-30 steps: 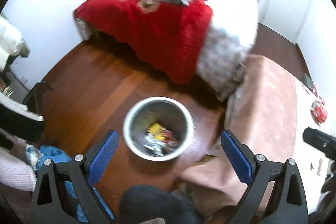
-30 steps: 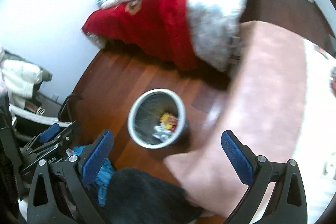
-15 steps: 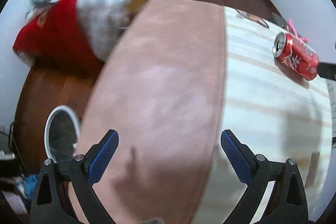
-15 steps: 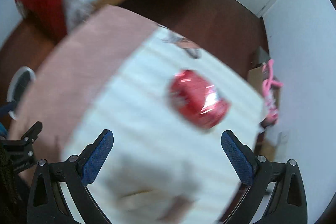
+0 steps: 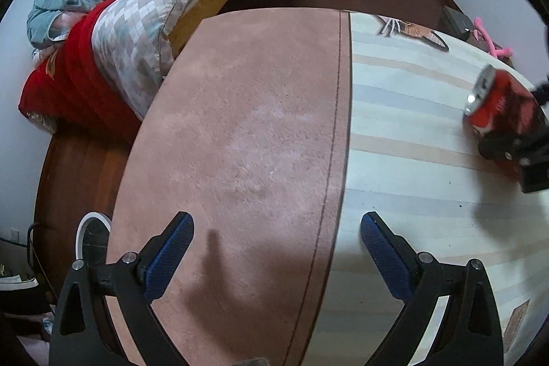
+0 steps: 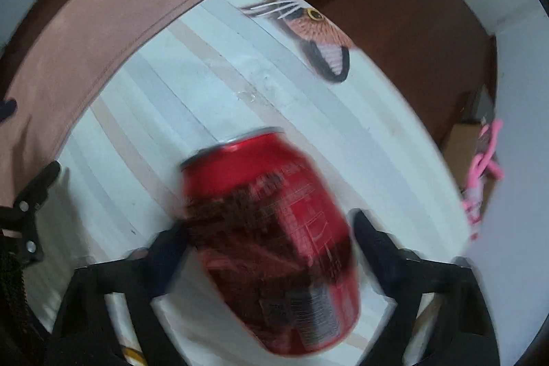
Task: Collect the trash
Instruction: 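Grasp the red cola can with the right tool while the left tool grasps the bread crust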
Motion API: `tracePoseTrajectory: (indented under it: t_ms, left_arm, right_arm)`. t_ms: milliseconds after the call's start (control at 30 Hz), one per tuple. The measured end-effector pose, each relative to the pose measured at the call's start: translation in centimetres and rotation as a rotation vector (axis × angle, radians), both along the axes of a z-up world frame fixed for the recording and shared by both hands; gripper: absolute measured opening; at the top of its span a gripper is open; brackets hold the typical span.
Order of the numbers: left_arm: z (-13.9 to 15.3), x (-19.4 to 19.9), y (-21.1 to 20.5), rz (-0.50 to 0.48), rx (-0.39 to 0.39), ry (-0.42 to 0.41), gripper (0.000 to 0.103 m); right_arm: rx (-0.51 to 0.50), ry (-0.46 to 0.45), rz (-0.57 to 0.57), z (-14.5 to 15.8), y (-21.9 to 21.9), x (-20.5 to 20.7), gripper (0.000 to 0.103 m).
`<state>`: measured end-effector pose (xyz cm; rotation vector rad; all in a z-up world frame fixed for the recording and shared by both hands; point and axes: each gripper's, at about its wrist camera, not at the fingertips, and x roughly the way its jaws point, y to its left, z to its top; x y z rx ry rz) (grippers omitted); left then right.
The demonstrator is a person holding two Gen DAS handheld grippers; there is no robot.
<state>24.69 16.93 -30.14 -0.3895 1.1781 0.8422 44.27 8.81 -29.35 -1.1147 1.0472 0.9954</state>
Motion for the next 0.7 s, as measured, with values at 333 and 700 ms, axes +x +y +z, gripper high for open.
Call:
tracePoseTrajectory:
  t_ms: [333, 700]
  left_arm:
    - [3.2, -1.2, -9.3, -0.301, -0.089, -0.07, 0.099]
    - [-0.5, 2.5, -20.5, -0.545, -0.285, -0.046, 0.094]
  right_arm:
    - [0.212, 0.25, -0.579, 1.7, -14.0, 0.8, 0.087]
    - [0.385, 0.329, -0.892, -1.6, -30.8, -6.6, 0.087]
